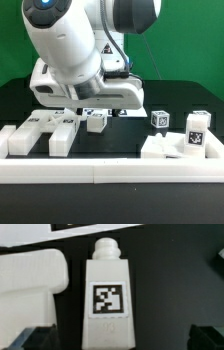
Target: Assemble chair
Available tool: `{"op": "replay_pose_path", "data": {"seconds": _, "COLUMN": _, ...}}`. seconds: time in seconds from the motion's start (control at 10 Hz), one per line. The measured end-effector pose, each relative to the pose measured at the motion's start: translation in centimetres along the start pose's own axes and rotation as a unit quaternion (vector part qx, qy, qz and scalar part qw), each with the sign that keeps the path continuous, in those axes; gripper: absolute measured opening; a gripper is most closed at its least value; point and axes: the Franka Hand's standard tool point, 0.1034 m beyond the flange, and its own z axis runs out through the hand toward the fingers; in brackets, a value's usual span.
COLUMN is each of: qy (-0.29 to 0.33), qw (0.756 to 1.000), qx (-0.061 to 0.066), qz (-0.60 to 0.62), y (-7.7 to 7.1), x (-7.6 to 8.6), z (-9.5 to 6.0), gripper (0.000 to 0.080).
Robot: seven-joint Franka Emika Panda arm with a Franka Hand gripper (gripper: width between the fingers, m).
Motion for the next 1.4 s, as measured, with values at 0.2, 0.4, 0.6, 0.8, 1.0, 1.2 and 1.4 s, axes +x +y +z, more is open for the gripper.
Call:
{"op": "replay_pose_path", "data": {"seconds": 0.2, "qy": 0.002, "qw": 1.000, "qx": -0.001, "qz": 0.000, "y": -0.1, "x": 0.1, "z": 0.3, "gripper": 0.0649}}
{"op": "replay_pose_path", "data": {"seconds": 0.4, "qy": 0.002, "qw": 1.000, "qx": -0.002, "qz": 0.000, "y": -0.1, "x": 0.2, "z": 0.4, "gripper": 0.0649}}
{"op": "replay_pose_path", "data": {"seconds": 0.6, "qy": 0.001, "qw": 1.000, "qx": -0.003, "qz": 0.001, "y": -0.1, "x": 0.3, "z": 0.7, "gripper": 0.0649}}
{"op": "replay_pose_path", "data": {"seconds": 0.8, "qy": 0.002, "qw": 1.000, "qx": -0.004, "qz": -0.002, "y": -0.4, "x": 0.2, "z": 0.5, "gripper": 0.0649}}
{"op": "replay_pose_path", "data": {"seconds": 1.0, "qy": 0.003, "qw": 1.000, "qx": -0.005, "qz": -0.002, "y": -0.3, "x": 0.5, "z": 0.9, "gripper": 0.0649}}
{"op": "replay_pose_path", "data": {"seconds": 1.2, "qy": 0.003, "qw": 1.000, "qx": -0.005, "qz": 0.001, "y": 0.2, "x": 0.8, "z": 1.4, "gripper": 0.0649}}
{"op": "replay_pose_path", "data": {"seconds": 1.4, "qy": 0.000, "qw": 1.000, "qx": -0.004, "qz": 0.004, "y": 0.4, "x": 0.8, "z": 1.7, "gripper": 0.0649}}
